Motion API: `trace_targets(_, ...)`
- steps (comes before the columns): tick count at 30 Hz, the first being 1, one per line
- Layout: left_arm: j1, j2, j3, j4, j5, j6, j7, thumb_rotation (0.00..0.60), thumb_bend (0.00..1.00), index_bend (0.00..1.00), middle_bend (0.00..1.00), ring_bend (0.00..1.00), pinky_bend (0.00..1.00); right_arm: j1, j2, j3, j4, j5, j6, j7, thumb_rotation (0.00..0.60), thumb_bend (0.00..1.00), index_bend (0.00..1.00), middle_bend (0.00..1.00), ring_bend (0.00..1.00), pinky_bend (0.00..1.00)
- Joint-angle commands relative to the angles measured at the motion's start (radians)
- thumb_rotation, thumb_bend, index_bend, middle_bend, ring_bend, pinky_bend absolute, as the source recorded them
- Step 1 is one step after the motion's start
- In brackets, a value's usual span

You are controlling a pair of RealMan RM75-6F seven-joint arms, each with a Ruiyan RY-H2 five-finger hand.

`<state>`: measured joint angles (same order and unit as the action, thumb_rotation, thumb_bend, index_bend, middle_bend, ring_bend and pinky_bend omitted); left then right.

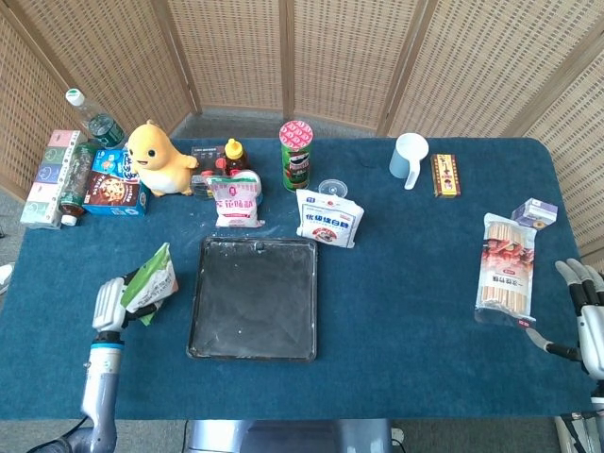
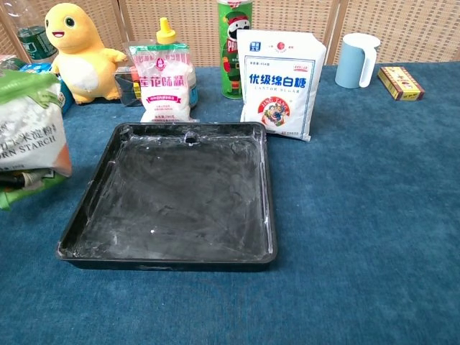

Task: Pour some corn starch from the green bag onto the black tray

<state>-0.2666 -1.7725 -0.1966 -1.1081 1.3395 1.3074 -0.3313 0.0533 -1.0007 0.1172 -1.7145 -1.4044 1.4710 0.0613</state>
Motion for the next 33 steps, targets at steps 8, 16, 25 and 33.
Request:
trace_targets(8, -0.061, 0.183, 0.127, -0.03, 0.234, -0.003, -0.074, 0.6, 0.4, 0.72, 0.7, 0.65, 0.65, 0.003, -0.004, -0.002, -0.003, 0.004, -0.007, -0.008, 0.544, 0.03, 0.09, 0.0, 0.02, 0.04)
trace_targets(16, -0.14, 0.329, 0.206, -0.028, 0.465, 0.081, 0.06, 0.6, 0.39, 0.75, 0.69, 0.65, 0.64, 0.007, -0.01, -0.005, -0.006, 0.006, -0.014, -0.024, 0.545, 0.03, 0.09, 0.0, 0.02, 0.04)
trace_targets(25, -0.245, 0.428, 0.241, 0.031, 0.667, 0.131, 0.318, 0.6, 0.41, 0.78, 0.69, 0.65, 0.64, 0.013, -0.02, -0.005, -0.004, 0.014, -0.023, -0.051, 0.543, 0.03, 0.09, 0.0, 0.02, 0.04)
trace_targets(33, -0.381, 0.496, 0.246, 0.001, 0.823, 0.067, 0.601, 0.6, 0.43, 0.78, 0.69, 0.65, 0.65, 0.014, -0.018, -0.004, -0.006, 0.019, -0.025, -0.047, 0.54, 0.03, 0.09, 0.0, 0.02, 0.04)
